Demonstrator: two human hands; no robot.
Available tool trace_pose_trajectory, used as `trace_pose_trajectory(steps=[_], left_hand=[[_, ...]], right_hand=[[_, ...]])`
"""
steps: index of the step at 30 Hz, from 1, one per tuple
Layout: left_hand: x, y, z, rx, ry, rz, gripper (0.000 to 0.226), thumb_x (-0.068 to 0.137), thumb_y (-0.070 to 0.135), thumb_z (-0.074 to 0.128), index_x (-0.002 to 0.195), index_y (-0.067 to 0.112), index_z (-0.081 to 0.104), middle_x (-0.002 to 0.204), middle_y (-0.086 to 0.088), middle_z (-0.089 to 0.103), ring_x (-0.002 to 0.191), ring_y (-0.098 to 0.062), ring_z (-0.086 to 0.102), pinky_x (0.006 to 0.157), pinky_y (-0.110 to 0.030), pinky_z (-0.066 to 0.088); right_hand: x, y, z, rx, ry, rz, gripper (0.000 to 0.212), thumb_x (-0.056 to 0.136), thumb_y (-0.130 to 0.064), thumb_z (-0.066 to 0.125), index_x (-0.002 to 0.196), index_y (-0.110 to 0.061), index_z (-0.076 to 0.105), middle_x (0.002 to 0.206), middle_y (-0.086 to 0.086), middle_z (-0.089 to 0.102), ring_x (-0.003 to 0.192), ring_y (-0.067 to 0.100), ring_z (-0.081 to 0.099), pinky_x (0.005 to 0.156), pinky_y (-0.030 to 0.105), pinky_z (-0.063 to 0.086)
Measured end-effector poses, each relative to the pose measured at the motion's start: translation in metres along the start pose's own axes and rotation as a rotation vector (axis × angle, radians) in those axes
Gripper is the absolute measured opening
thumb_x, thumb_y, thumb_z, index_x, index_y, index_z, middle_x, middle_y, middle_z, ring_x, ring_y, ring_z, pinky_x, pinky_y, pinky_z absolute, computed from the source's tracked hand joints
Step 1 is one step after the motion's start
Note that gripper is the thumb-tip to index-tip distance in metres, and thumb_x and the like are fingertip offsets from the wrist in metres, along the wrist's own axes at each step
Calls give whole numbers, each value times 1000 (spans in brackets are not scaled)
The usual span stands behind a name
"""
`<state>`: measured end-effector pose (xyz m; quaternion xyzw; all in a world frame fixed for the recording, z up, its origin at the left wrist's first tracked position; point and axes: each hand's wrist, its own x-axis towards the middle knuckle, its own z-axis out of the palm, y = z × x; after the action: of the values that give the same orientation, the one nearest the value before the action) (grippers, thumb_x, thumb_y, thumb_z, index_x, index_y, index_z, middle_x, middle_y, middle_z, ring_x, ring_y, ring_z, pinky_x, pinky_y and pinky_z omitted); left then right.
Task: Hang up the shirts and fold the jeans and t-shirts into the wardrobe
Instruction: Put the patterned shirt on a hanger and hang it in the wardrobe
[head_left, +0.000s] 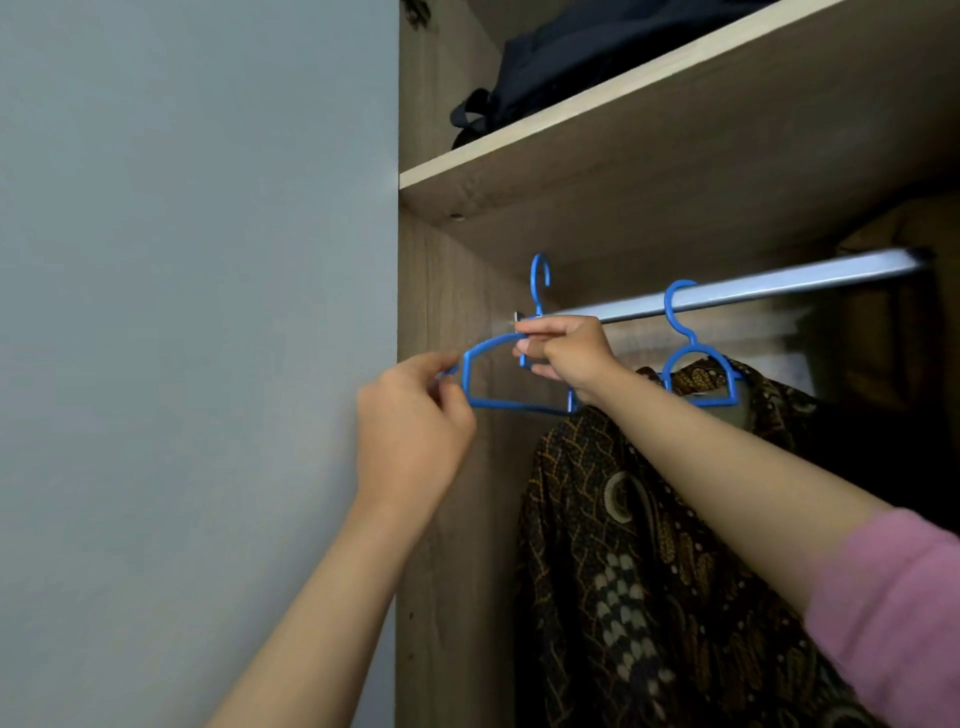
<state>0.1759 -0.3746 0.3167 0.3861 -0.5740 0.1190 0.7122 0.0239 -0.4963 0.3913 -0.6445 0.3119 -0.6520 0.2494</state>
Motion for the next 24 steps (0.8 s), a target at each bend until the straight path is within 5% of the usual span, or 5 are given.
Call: trace_pose_trajectory(steps=[6, 10, 13, 19, 24], left_hand=[[-23, 12, -45, 113, 37, -7, 13, 85, 18, 62, 93, 26, 70, 67, 16, 59, 59, -2, 62, 52, -7, 43], [-49, 29, -87, 237, 77, -59, 3, 86, 21, 65, 88, 22, 66, 68, 14, 58, 58, -6, 61, 52, -19, 47], [-79, 46, -123, 350, 93, -131, 4, 87, 20, 63, 83, 21, 63, 68, 12, 58, 60, -3, 59, 47, -17, 37], [-176, 90, -208, 557, 156, -330, 7, 89, 19, 59, 86, 22, 54, 75, 9, 59, 65, 0, 55, 50, -13, 35], [-256, 125, -290, 678, 104, -468, 26, 89, 19, 60, 96, 43, 54, 86, 10, 63, 67, -1, 62, 58, -12, 45]], right_hand=[[-37, -13, 17, 74, -128, -46, 19, 85, -1, 66, 97, -14, 69, 92, 6, 67, 95, 21, 66, 85, 31, 52], [-78, -27, 34, 116, -210, -110, 18, 83, 0, 67, 93, -16, 70, 87, 3, 67, 90, 19, 67, 78, 27, 54], [-119, -35, 49, 145, -251, -199, 19, 81, 5, 68, 96, -5, 71, 78, 2, 66, 67, 6, 66, 64, 17, 53], [-238, -37, 78, 23, -422, -324, 20, 78, -9, 75, 82, -29, 73, 87, -6, 68, 71, 19, 69, 78, 39, 57], [-359, -51, 107, 22, -605, -345, 13, 80, -14, 74, 91, -21, 75, 95, -5, 64, 70, 13, 68, 76, 39, 54]])
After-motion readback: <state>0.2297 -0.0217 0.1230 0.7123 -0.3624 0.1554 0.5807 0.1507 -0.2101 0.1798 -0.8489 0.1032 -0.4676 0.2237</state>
